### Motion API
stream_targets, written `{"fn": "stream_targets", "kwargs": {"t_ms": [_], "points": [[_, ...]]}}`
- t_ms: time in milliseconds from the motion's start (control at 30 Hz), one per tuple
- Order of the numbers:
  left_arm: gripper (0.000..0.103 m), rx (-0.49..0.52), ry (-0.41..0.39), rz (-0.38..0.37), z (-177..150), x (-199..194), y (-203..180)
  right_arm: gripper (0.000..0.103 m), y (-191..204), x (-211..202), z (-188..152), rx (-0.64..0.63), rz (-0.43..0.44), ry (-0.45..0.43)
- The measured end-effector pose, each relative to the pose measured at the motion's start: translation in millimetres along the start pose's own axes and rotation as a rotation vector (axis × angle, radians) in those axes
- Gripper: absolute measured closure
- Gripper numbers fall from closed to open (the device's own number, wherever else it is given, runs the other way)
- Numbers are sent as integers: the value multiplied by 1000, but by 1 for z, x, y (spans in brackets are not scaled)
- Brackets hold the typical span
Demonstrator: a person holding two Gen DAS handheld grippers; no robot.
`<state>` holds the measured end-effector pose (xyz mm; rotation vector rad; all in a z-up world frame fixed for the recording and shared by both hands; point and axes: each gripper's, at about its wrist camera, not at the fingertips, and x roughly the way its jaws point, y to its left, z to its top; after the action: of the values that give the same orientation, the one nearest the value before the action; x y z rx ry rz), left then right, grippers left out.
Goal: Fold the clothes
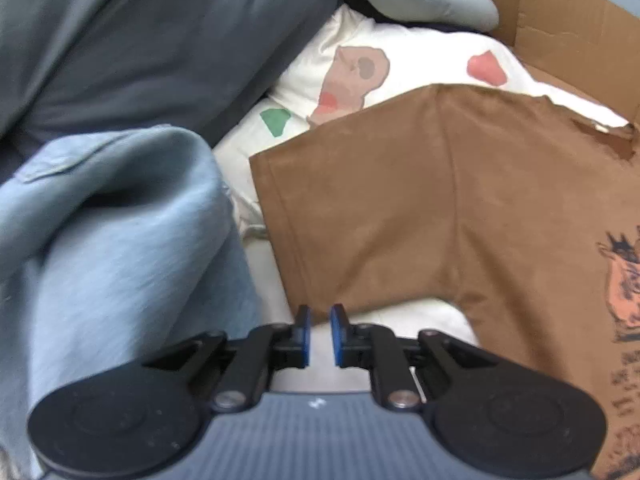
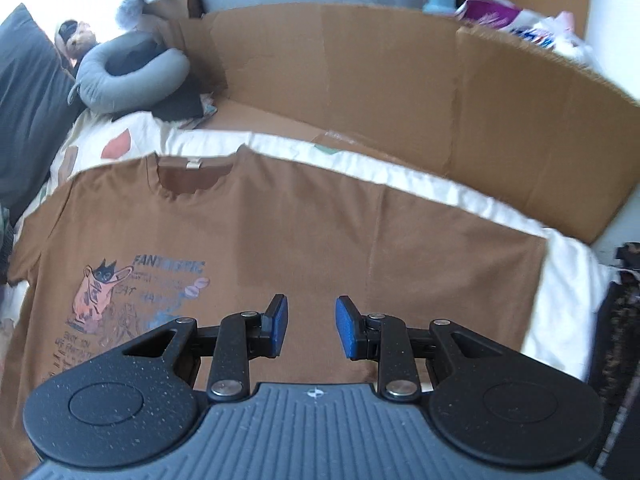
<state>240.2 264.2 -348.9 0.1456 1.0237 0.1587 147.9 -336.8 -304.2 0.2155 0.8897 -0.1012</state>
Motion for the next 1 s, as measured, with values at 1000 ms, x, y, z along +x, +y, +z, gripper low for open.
{"fn": "stream_targets", "kwargs": {"t_ms": [1000], "points": [[54,-20,-75,-173,11,-292,15,68,-18,-345,139,218,-24,-141]]}}
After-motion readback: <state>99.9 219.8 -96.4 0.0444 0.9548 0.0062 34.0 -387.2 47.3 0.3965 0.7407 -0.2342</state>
